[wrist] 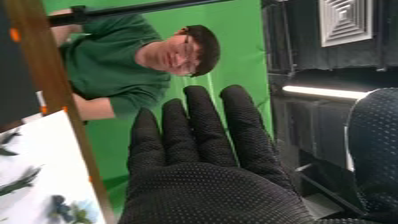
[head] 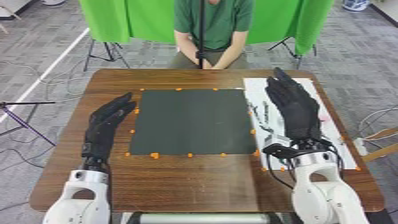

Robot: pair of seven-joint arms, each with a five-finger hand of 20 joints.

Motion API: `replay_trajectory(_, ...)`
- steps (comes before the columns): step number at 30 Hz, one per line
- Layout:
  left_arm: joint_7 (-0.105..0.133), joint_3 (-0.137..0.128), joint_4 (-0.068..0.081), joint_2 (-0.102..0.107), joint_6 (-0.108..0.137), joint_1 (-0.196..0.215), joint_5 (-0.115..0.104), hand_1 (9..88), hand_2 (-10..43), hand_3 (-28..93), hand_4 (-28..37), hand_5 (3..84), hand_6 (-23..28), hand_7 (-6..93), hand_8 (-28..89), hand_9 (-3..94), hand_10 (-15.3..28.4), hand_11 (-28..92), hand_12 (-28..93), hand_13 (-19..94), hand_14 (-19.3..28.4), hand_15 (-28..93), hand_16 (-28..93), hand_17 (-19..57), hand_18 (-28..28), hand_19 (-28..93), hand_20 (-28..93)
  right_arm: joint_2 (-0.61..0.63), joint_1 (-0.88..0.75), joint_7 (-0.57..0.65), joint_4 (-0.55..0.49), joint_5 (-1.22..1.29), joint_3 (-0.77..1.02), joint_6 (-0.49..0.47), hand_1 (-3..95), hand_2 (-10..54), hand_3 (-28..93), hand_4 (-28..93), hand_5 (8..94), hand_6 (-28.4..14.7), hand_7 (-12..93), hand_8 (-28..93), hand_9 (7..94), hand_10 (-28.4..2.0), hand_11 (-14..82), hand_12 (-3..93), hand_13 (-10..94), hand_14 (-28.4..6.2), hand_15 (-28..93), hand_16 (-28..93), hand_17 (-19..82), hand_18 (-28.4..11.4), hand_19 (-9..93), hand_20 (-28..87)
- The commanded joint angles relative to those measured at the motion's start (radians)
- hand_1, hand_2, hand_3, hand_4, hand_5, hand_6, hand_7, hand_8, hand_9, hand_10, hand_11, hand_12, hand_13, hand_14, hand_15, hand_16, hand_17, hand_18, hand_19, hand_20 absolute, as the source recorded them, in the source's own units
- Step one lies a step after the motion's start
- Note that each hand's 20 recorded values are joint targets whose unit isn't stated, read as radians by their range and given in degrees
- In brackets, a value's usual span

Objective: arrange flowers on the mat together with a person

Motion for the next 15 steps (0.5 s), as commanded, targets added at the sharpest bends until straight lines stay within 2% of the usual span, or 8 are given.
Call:
replay_trajectory(1, 0.005, 0.003, -0.007, -0.004, 0.002, 0.017, -0.005, 30.6, -6.6, 64, -16.7, 46.9, 3.6, 9.5, -5, 46.2, 12.6, 16, 15, 35, 15.1, 10, 0, 5.9, 8.5, 1, 15, -0.002, -0.039, 0.051, -0.005, -0.036, -0.003, 0.037, 8.7, 6.2, 73, -18, 36.8, -8.5, 5, -9, 37.0, -15.5, 3.0, 7.1, 22, -8.6, 6, 3, 13, -5.4, -1, 19)
replay_trajectory(3, 0.008, 0.0, -0.012, -0.012, 0.02, 0.027, -0.015, 31.0, -6.2, 64, -16.7, 47.0, 3.5, 9.7, -5, 46.4, 12.7, 16, 15, 35, 15.1, 10, 0, 5.9, 8.5, 2, 15, 0.001, -0.034, 0.055, -0.001, -0.023, -0.01, 0.046, 8.4, 6.6, 73, -18, 37.3, -8.6, 4, -9, 37.1, -15.7, 3.0, 7.1, 22, -8.7, 6, 3, 13, -5.4, -1, 19)
replay_trajectory(5, 0.019, 0.003, -0.009, -0.008, 0.036, 0.023, -0.038, 31.1, -6.1, 64, -16.7, 47.1, 3.4, 9.8, -5, 46.4, 12.7, 16, 15, 36, 15.0, 10, 0, 6.2, 8.4, 2, 15, 0.006, -0.023, 0.047, 0.0, -0.027, -0.011, 0.032, 8.3, 6.7, 73, -18, 37.6, -8.5, 5, -9, 37.2, -15.7, 3.1, 7.1, 22, -8.7, 6, 3, 13, -5.4, -1, 19)
replay_trajectory(6, 0.018, 0.003, -0.004, -0.004, 0.028, 0.015, -0.045, 31.1, -6.0, 64, -16.7, 47.1, 3.4, 9.9, -5, 46.5, 12.8, 16, 15, 36, 15.0, 10, 0, 6.4, 8.3, 2, 15, 0.008, -0.024, 0.039, 0.0, -0.037, -0.009, 0.028, 8.3, 6.7, 73, -18, 37.6, -8.4, 5, -9, 37.2, -15.7, 3.1, 7.2, 22, -8.8, 6, 3, 13, -5.4, -1, 19)
replay_trajectory(7, 0.011, 0.003, -0.003, -0.002, 0.022, 0.013, -0.043, 31.1, -6.0, 64, -16.7, 47.1, 3.4, 9.9, -5, 46.5, 12.8, 16, 15, 36, 15.1, 10, 0, 6.4, 8.3, 2, 16, 0.008, -0.032, 0.041, -0.004, -0.041, -0.006, 0.027, 8.3, 6.8, 73, -18, 37.7, -8.1, 5, -9, 37.2, -15.7, 3.1, 7.2, 22, -8.8, 6, 3, 13, -5.4, -1, 19)
replay_trajectory(9, 0.012, 0.004, -0.005, -0.008, 0.023, 0.018, -0.033, 31.1, -5.8, 64, -16.8, 47.2, 3.4, 9.9, -5, 46.7, 12.8, 16, 15, 36, 15.1, 10, 0, 6.6, 8.3, 2, 16, 0.009, -0.046, 0.05, -0.012, -0.03, 0.0, 0.032, 8.3, 6.8, 72, -18, 37.6, -7.9, 5, -9, 37.2, -15.7, 3.1, 7.2, 22, -8.7, 6, 3, 13, -5.3, -1, 19)
replay_trajectory(13, 0.014, 0.009, -0.001, -0.008, 0.041, 0.009, -0.049, 30.3, -4.2, 63, -17.5, 47.5, 3.3, 10.2, -5, 46.9, 13.0, 16, 15, 36, 15.2, 10, -1, 6.9, 8.4, 2, 16, 0.008, -0.037, 0.043, -0.007, -0.029, 0.0, 0.049, 8.3, 6.9, 72, -18, 37.7, -7.5, 5, -9, 37.3, -15.6, 3.1, 7.3, 22, -8.8, 6, 3, 13, -5.4, -1, 19)
replay_trajectory(15, 0.012, 0.005, -0.003, -0.004, 0.037, 0.011, -0.043, 30.2, -3.9, 63, -17.9, 47.6, 3.4, 10.2, -5, 47.1, 13.0, 16, 15, 36, 15.2, 10, -1, 7.0, 8.4, 2, 16, 0.014, -0.032, 0.042, -0.006, -0.03, 0.002, 0.036, 8.4, 6.9, 72, -18, 37.8, -7.4, 5, -9, 37.3, -15.6, 3.1, 7.3, 22, -8.8, 6, 3, 13, -5.4, -1, 19)
